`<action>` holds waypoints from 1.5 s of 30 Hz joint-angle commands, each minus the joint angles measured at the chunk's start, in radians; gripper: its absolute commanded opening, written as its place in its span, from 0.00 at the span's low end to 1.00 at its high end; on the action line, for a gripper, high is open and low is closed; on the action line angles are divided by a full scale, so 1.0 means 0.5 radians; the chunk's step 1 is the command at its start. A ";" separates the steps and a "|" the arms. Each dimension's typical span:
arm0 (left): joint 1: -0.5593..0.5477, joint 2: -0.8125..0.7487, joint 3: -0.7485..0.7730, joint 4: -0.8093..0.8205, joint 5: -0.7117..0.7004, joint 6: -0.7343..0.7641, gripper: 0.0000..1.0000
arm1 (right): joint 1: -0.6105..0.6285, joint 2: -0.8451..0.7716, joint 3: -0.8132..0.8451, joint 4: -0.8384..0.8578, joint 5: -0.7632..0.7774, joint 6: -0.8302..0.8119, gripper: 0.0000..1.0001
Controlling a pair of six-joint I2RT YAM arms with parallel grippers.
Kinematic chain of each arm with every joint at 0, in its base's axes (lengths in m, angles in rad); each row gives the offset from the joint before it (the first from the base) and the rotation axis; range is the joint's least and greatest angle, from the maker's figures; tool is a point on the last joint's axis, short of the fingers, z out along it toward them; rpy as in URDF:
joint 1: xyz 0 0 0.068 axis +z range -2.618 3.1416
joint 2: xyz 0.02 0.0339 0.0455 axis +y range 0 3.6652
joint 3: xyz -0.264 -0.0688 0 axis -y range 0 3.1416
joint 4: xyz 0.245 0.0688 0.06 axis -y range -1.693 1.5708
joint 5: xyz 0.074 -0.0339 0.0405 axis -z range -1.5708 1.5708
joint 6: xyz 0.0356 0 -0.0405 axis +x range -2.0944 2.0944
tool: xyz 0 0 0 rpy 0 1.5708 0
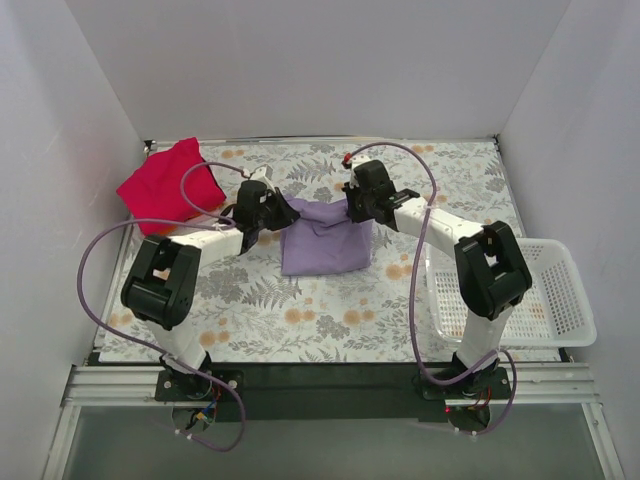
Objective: Fold and stack the t-shirts
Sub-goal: Fold the tshirt
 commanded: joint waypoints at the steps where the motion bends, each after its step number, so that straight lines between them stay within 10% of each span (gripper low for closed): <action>1: 0.036 0.050 0.147 0.017 0.047 0.058 0.00 | -0.033 0.050 0.156 0.069 -0.032 -0.043 0.01; 6: 0.061 0.163 0.370 -0.105 -0.008 0.061 0.04 | -0.091 0.154 0.327 0.026 -0.050 -0.040 0.11; 11: 0.070 0.115 0.539 -0.216 -0.134 0.071 0.49 | -0.140 0.112 0.460 -0.051 0.011 -0.037 0.65; 13: 0.085 0.038 0.573 -0.265 -0.165 0.083 0.90 | -0.171 0.063 0.490 -0.066 0.045 -0.040 0.98; 29: 0.245 -0.321 -0.129 -0.112 0.175 0.104 0.92 | -0.125 -0.646 -0.396 0.176 -0.123 -0.016 0.84; 45: 0.343 -0.048 -0.203 0.014 0.510 0.015 0.92 | -0.039 -0.481 -0.510 0.243 -0.161 0.040 0.80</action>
